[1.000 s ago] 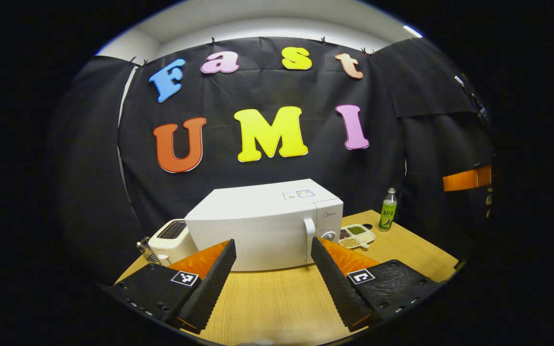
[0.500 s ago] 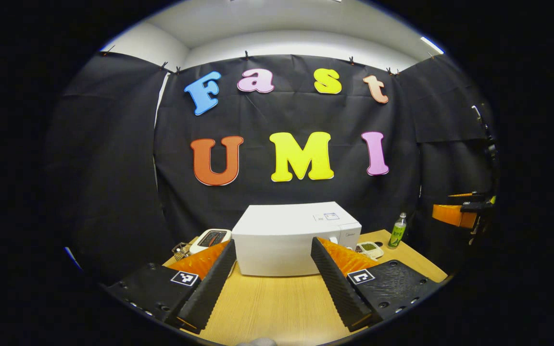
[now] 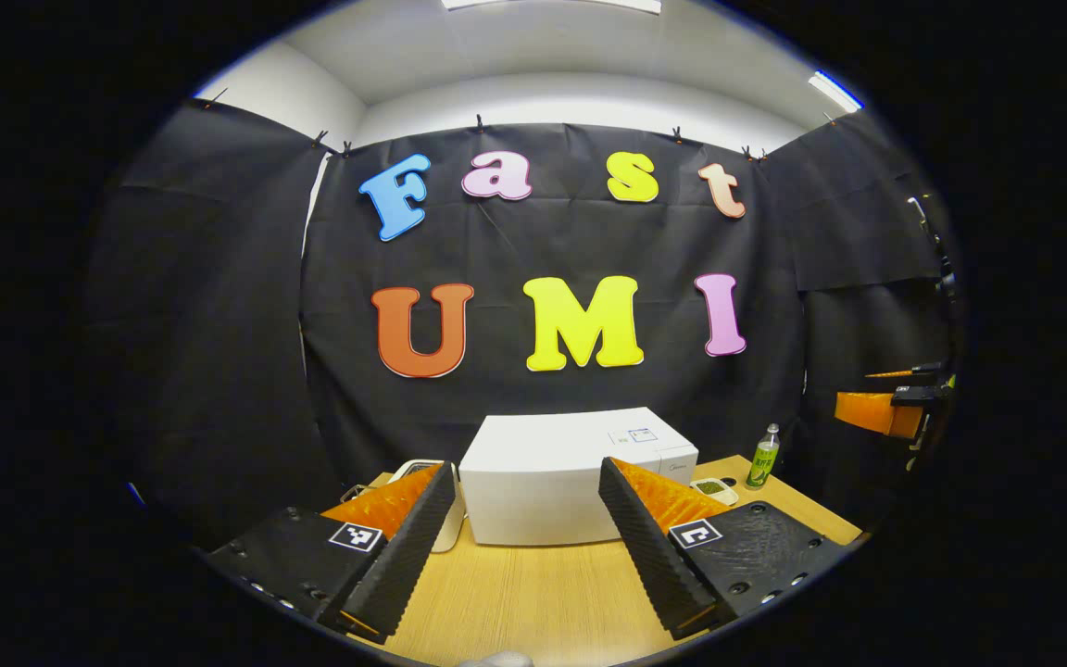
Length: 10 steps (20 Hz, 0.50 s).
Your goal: Open the microwave oven with the left hand, put the food in, and close the microwave oven.
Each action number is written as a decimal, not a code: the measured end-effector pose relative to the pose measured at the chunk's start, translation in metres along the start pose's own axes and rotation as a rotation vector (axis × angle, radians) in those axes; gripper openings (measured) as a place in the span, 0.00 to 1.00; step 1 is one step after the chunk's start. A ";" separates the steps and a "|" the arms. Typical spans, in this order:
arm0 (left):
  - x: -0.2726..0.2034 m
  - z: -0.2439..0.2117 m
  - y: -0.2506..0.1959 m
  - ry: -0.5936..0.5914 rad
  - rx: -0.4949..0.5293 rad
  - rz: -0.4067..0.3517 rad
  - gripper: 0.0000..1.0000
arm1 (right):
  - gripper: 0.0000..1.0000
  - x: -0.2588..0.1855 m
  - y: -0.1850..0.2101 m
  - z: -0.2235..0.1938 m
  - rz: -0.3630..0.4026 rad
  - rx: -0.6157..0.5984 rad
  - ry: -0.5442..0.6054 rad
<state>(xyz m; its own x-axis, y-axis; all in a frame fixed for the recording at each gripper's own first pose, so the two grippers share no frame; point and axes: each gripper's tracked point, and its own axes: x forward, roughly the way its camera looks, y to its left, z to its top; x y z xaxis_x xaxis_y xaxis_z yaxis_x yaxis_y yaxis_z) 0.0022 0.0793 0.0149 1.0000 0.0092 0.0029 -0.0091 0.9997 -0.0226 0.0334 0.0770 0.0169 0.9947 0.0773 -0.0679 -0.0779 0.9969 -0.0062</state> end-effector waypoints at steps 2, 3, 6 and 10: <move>-0.001 0.003 0.000 -0.008 0.001 -0.010 0.96 | 1.00 -0.004 -0.001 0.004 -0.009 0.002 -0.004; -0.002 0.005 0.001 -0.012 0.004 -0.011 0.96 | 1.00 -0.005 -0.002 0.006 -0.015 0.003 -0.010; 0.000 0.007 0.000 -0.014 0.003 -0.016 0.96 | 1.00 -0.009 -0.004 0.014 -0.034 0.003 -0.028; 0.002 0.008 0.001 -0.011 0.004 -0.030 0.96 | 0.92 -0.011 -0.001 0.019 -0.042 0.010 -0.038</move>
<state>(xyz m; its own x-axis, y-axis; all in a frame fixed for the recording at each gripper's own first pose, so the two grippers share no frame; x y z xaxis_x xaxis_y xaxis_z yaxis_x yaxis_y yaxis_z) 0.0042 0.0806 0.0234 0.9997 -0.0205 0.0145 0.0208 0.9996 -0.0186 0.0237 0.0755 0.0363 0.9989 0.0357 -0.0299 -0.0357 0.9994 0.0012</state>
